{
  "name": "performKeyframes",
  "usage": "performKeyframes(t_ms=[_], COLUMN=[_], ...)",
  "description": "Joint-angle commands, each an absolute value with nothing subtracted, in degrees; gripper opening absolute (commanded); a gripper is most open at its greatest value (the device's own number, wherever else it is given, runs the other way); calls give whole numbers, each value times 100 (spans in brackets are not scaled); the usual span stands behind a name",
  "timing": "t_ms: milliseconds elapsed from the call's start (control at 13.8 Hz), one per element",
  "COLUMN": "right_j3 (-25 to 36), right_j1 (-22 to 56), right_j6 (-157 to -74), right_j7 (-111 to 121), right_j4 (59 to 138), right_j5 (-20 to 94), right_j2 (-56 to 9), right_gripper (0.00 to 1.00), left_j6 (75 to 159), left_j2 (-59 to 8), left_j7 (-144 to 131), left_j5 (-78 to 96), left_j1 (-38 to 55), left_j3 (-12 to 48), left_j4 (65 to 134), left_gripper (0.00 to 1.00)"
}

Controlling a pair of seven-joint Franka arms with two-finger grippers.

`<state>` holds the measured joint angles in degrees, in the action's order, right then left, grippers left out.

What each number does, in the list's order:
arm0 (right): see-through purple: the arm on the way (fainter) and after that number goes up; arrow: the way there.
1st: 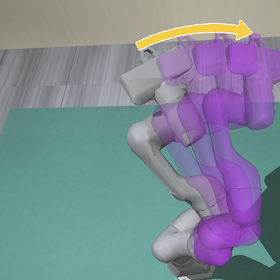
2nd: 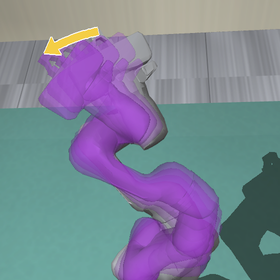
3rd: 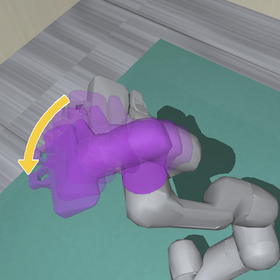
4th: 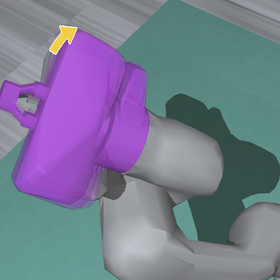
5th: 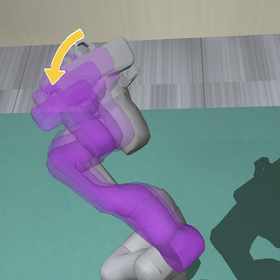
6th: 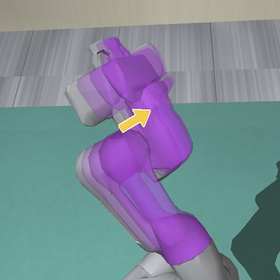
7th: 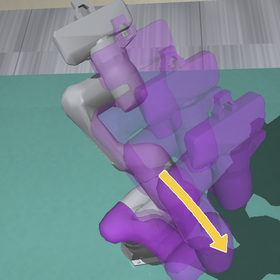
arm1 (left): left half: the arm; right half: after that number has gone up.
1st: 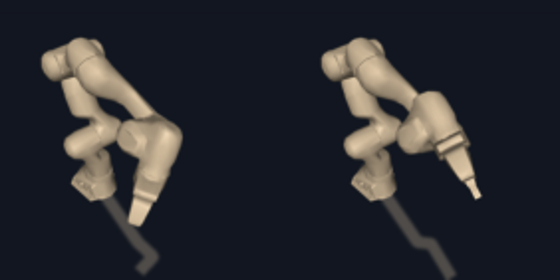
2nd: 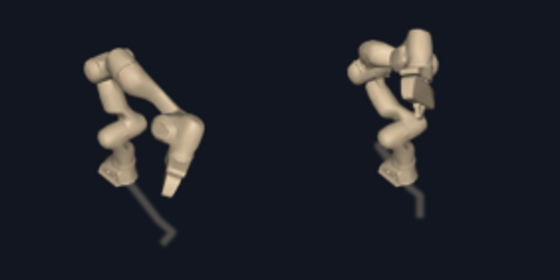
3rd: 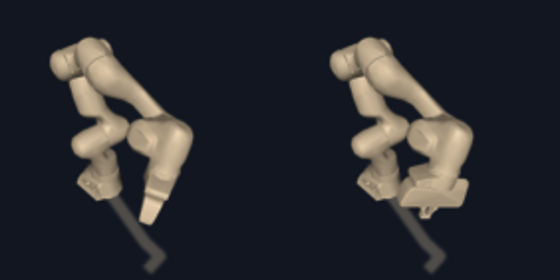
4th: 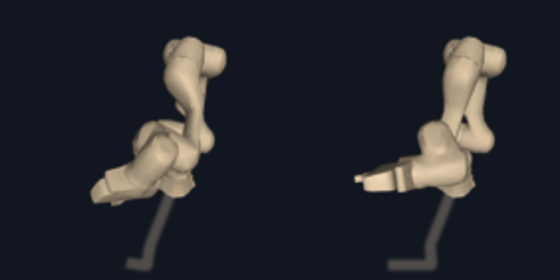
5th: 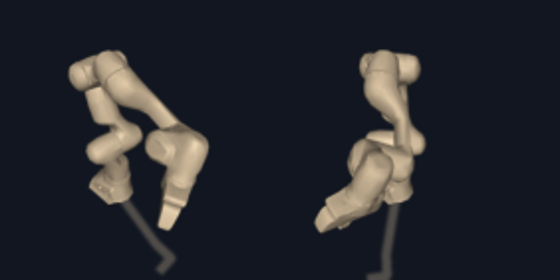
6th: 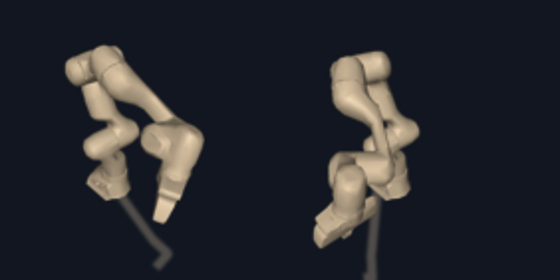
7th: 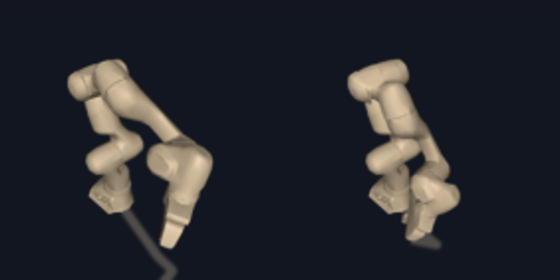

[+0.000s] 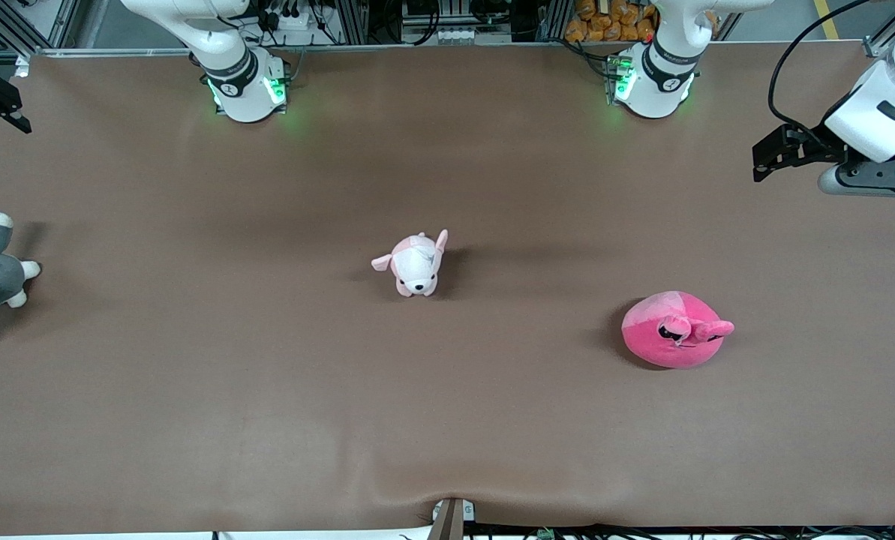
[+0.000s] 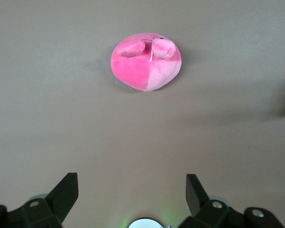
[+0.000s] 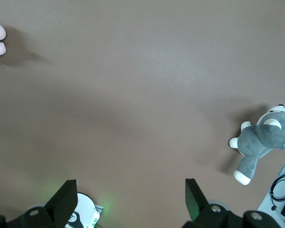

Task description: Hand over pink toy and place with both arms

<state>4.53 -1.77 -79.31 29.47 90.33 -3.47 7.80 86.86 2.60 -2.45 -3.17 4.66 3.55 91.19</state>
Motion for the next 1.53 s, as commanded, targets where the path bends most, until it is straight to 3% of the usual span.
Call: performKeyframes(t_ms=[0,509,873,1455], right_j3=[475,466,466,483], right_j1=[-114,-105,-105,-132], right_j6=[-7971,-7963,-7928,-7919], right_j7=[2839,2224,2224,2241], right_j4=[9062,8982,8974,8982], right_j5=[-334,-123,-123,-123], right_j2=[870,853,844,773], right_gripper=[100,100,100,100], left_j6=[8596,8587,8657,10069], left_j2=[264,202,-306,-1624], left_j7=[-140,-482,-1440,-4396], left_j5=[-316,-237,-185,60], left_j1=[378,343,176,-97], left_j3=[413,369,334,334], left_j4=[9070,9062,8956,9018], left_gripper=[100,100,100,100])
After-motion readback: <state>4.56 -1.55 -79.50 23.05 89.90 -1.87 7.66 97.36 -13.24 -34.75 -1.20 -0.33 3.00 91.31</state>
